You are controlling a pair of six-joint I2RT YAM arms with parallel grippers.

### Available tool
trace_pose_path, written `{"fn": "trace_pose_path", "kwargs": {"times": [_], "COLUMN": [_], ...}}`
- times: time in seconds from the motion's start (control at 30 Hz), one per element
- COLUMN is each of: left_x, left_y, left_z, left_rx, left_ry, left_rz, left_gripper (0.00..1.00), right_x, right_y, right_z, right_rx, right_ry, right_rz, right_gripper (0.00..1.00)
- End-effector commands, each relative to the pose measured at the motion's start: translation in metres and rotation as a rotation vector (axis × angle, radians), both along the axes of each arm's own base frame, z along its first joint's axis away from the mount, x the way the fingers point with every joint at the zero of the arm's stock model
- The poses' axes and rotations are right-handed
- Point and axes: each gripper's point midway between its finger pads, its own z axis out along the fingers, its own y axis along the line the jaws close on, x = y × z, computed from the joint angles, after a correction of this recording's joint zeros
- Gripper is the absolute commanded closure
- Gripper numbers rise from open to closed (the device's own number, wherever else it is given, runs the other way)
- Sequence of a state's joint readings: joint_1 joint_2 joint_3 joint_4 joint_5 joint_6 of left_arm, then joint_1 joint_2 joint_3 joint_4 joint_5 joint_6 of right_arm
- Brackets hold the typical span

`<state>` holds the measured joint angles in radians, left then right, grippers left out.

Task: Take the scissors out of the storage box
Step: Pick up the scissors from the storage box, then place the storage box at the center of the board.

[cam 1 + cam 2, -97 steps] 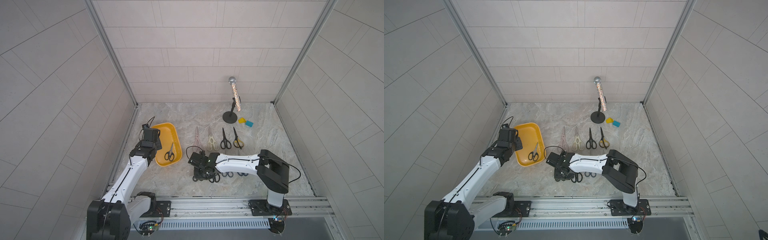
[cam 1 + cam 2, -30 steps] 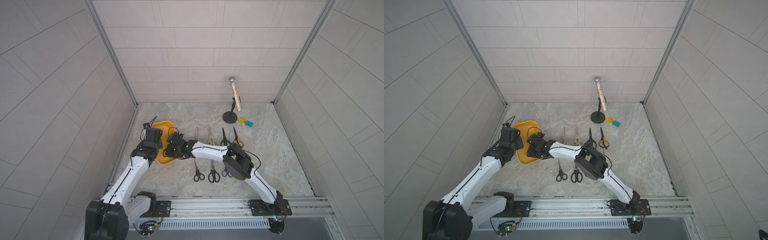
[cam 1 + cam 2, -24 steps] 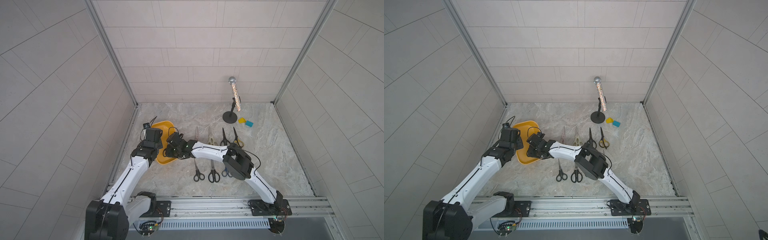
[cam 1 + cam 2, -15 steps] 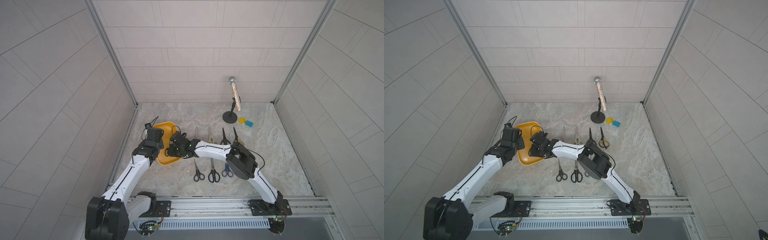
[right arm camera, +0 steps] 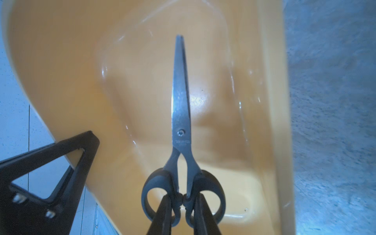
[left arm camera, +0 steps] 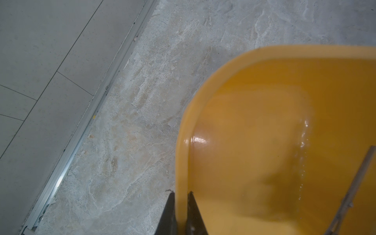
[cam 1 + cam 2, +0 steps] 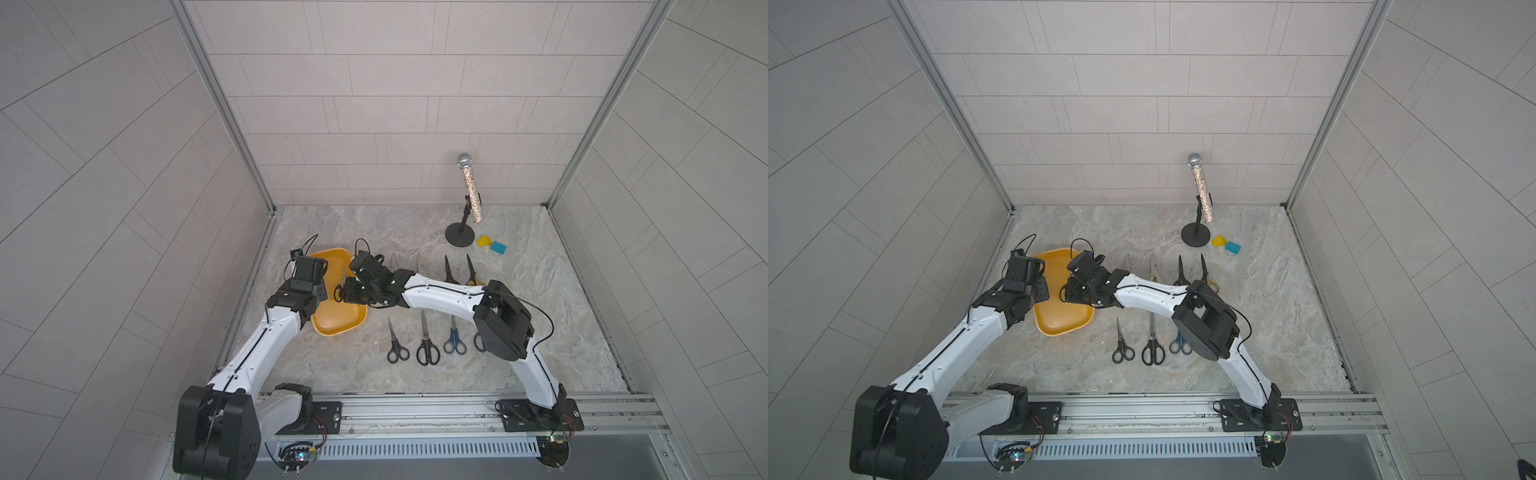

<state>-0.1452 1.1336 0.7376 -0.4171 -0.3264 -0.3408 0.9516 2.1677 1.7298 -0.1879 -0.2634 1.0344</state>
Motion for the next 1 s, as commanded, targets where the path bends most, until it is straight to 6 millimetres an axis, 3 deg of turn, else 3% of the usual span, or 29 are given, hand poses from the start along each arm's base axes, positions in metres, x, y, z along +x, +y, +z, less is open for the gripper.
{"fn": "trace_pose_path", "kwargs": {"times": [0.0,0.13,0.23,0.37,0.63,0.83,0.97], "left_x": [0.000,0.002,0.010,0.026,0.071,0.080,0.085], "left_y": [0.006,0.009,0.019,0.040,0.048,0.061,0.064], "left_z": [0.006,0.000,-0.011,-0.026,-0.035,-0.054,-0.057], "left_rx": [0.023,-0.011,-0.133,-0.363,-0.478,-0.511,-0.513], "left_ry": [0.010,0.023,0.017,-0.012,-0.043,-0.021,-0.001], "left_rz": [0.021,0.031,0.088,0.200,0.278,0.377,0.381], "left_gripper": [1.00,1.00,1.00,1.00,1.00,0.99,0.81], "right_x": [-0.006,-0.013,-0.020,-0.027,-0.033,-0.038,-0.041], "right_y": [-0.011,-0.033,-0.056,-0.096,-0.170,-0.195,-0.195], "right_z": [0.045,0.067,0.075,0.078,0.070,0.048,0.033], "right_rx": [0.045,0.020,-0.025,-0.108,-0.314,-0.449,-0.475], "right_ry": [-0.045,-0.065,-0.077,-0.097,-0.125,-0.098,-0.062], "right_rz": [0.038,0.071,0.091,0.091,0.064,0.096,0.122], "right_gripper": [0.94,0.94,0.94,0.94,0.94,0.95,0.95]}}
